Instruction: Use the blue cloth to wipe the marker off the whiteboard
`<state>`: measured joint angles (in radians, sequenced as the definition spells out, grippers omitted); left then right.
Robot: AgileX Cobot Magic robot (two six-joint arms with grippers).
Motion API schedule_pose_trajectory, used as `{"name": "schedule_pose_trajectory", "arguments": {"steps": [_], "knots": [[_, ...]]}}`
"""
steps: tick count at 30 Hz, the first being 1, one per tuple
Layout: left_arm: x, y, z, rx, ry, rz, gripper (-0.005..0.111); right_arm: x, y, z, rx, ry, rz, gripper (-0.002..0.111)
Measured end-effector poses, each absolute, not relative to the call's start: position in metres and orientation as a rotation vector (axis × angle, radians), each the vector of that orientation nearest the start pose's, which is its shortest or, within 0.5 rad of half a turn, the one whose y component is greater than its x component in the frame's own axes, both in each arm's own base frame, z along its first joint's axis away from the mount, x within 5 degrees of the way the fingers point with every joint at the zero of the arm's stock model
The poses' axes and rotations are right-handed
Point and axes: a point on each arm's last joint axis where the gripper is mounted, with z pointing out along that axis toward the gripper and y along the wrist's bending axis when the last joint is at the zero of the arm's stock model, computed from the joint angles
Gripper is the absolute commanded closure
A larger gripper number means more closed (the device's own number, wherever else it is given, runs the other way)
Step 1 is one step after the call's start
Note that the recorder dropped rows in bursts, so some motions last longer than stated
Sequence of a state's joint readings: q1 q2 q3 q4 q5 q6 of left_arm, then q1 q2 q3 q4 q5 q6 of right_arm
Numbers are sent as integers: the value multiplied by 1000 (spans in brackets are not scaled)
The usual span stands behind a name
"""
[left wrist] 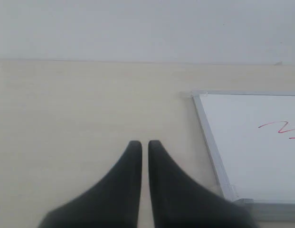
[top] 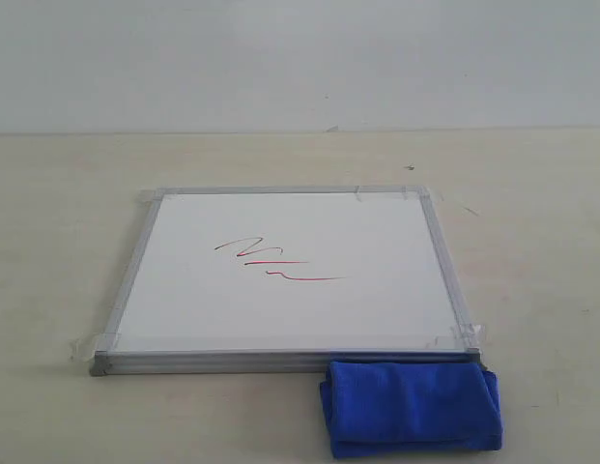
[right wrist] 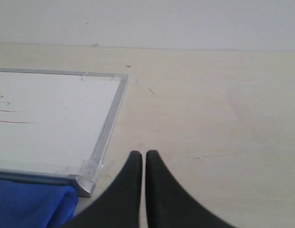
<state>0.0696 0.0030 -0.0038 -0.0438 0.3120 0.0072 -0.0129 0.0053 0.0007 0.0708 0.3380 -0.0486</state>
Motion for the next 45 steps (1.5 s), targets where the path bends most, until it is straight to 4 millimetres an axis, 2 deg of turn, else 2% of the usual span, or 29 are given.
{"name": "schedule_pose_trajectory", "arguments": {"steps": [27, 32, 37, 39, 41, 45], "knots": [[54, 3, 186, -84, 1793, 13, 102, 54, 1, 183, -4, 1822, 9, 108], [54, 3, 186, -84, 1793, 13, 102, 56, 0, 196, -84, 1674, -88, 108], [54, 3, 186, -84, 1793, 13, 102, 56, -1, 217, -79, 1442, -113, 108], [54, 3, 186, -84, 1793, 13, 102, 54, -1, 227, -35, 1329, -73, 108], [54, 3, 186, -84, 1793, 13, 102, 53, -1, 231, 5, 1282, -24, 108], [54, 3, 186, -84, 1793, 13, 102, 51, -1, 241, 29, 1295, 11, 108]]}}
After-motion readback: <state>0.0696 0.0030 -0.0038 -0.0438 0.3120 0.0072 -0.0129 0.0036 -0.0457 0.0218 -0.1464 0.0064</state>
